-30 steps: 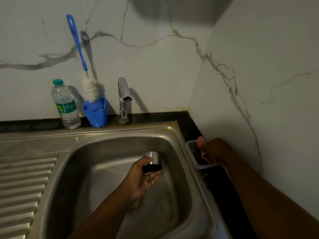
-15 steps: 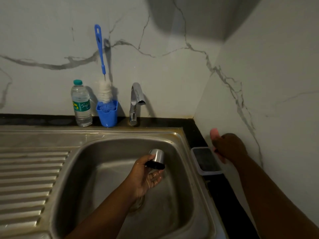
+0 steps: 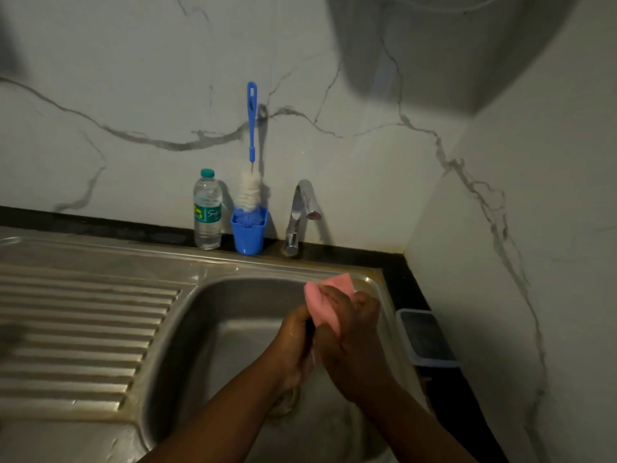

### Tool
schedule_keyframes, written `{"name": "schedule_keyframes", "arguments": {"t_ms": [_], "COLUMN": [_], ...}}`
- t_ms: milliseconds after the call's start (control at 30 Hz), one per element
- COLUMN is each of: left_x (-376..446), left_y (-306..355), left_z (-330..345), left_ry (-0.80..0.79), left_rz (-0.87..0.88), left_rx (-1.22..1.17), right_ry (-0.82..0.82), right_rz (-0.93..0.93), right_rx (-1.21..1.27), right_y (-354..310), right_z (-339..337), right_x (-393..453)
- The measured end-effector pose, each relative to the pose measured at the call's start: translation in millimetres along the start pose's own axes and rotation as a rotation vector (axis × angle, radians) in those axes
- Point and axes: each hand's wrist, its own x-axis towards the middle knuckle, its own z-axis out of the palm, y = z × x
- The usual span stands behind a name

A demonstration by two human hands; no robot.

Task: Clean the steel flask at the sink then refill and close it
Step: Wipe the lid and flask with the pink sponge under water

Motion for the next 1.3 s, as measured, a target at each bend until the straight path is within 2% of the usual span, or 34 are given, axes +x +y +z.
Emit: {"name": "schedule_keyframes", "arguments": {"t_ms": [133, 200, 267, 333, 367, 467, 567, 667, 733, 867, 933, 1000, 1100, 1200, 1233, 1300], "left_x": [-9.8, -12.4, -13.7, -14.9, -15.2, -12.9, -11.0, -8.5, -5.4, -2.4, -0.8, -0.1, -1.1, 0.4, -0.2, 0.2], "left_y": [5.9, 10.1, 10.1, 6.2, 3.4, -2.9, -4.6, 0.2, 4.1, 11.3, 10.8, 8.8, 5.7, 4.5, 4.5, 5.0], "left_z": [3.4, 2.6, 2.2, 3.1, 3.0, 2.2, 2.3, -0.2, -1.8, 1.3, 3.3, 4.7, 4.6, 1.0, 1.3, 1.3], "left_ry": [-0.017, 0.001, 0.017, 0.024, 0.019, -0.010, -0.041, -0.048, -0.023, 0.046, 0.055, 0.036, -0.029, 0.003, 0.036, 0.112], "left_rz": [0.061, 0.098, 0.124, 0.141, 0.144, 0.135, 0.105, 0.084, 0.092, 0.113, 0.125, 0.120, 0.056, -0.023, -0.038, -0.044], "left_rx": [0.067, 0.092, 0.100, 0.074, 0.040, -0.104, -0.234, -0.215, -0.108, 0.026, 0.051, 0.055, -0.112, -0.240, -0.250, -0.175], "right_ry": [0.143, 0.112, 0.072, 0.099, 0.083, -0.104, -0.112, -0.184, -0.201, -0.083, -0.050, -0.016, 0.002, -0.104, -0.109, -0.098], "right_rz": [-0.106, -0.094, -0.163, -0.245, -0.229, 0.080, 0.343, 0.517, 0.510, 0.145, 0.075, 0.189, 0.424, 0.602, 0.610, 0.536], "right_rx": [-0.033, -0.052, -0.039, 0.004, 0.071, 0.413, 0.712, 0.920, 0.918, 0.511, 0.326, 0.306, 0.644, 0.948, 0.966, 0.759], "right_y": [-9.2, -6.9, -2.5, 1.1, 2.1, 1.5, 3.5, 0.3, -5.4, -6.4, 3.0, 7.8, 11.0, 8.9, 9.9, 9.6], "right_z": [10.4, 10.4, 11.8, 11.4, 10.5, 3.8, 2.1, -3.0, -4.9, -3.1, 3.1, 7.5, 11.8, 11.2, 12.7, 11.5], "right_x": [-1.2, 1.8, 2.7, 2.0, 1.4, -1.8, 3.4, 10.4, 10.8, 6.4, 5.7, 3.7, 5.6, 10.6, 11.6, 11.8]}}
